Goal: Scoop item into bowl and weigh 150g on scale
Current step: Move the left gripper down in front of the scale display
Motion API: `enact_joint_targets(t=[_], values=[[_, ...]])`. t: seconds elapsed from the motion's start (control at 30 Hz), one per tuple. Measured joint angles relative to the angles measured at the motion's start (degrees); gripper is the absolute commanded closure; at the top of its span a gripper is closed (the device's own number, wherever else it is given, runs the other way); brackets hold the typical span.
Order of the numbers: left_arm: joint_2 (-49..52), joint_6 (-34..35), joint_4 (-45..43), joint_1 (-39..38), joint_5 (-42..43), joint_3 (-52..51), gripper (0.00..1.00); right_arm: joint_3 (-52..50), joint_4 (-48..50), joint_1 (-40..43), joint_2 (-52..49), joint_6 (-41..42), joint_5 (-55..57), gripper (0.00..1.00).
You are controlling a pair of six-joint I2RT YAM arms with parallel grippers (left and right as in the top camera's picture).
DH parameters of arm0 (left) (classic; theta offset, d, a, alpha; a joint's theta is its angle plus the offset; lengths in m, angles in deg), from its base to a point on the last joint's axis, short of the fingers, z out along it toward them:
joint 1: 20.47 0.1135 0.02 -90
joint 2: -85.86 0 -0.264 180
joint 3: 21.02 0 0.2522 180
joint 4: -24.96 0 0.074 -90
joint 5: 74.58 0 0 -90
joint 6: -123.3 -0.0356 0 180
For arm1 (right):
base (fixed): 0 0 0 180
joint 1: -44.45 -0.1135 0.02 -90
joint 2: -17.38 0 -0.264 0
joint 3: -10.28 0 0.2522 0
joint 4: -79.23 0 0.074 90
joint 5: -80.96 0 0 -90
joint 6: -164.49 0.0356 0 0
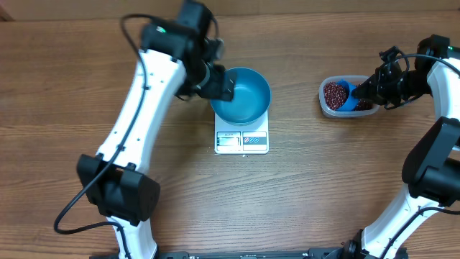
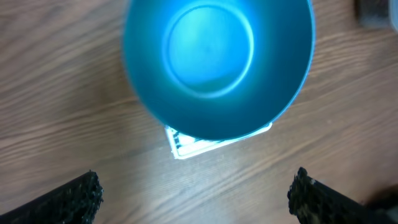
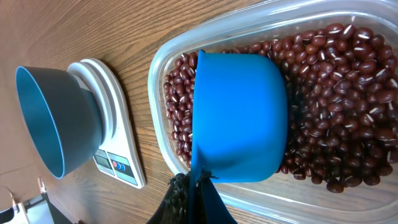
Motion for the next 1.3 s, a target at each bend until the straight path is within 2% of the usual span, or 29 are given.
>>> enact_joint_targets(t=[0.13, 0.33, 0.6, 0.97, 1.3], values=[[-5.75, 2.43, -8.11, -2.54, -2.21, -12.79, 0.00, 0.00, -0.17, 0.00, 0.00, -0.02, 0.33, 0.96], [-23.02, 5.01, -16.72, -3.04, -3.80, -29.55, 0.01, -0.02, 0.04, 0.00, 0.00, 0.00, 0.37, 0.96], [-21.73, 7.52, -30.23, -5.55, -4.70, -48.50, 0.00, -0.02, 0.04, 0.00, 0.00, -0.02, 0.44, 0.96], [-21.73, 6.84, -33.22, -9.73, -7.23, -50.38, 0.01, -0.02, -0.04, 0.02, 0.00, 0.02, 0.90, 0.96], [-21.73, 8.41, -34.27, -10.05, -11.76, -50.53, 0.00, -0.02, 0.09, 0.00, 0.00, 0.02, 0.96, 0.96]])
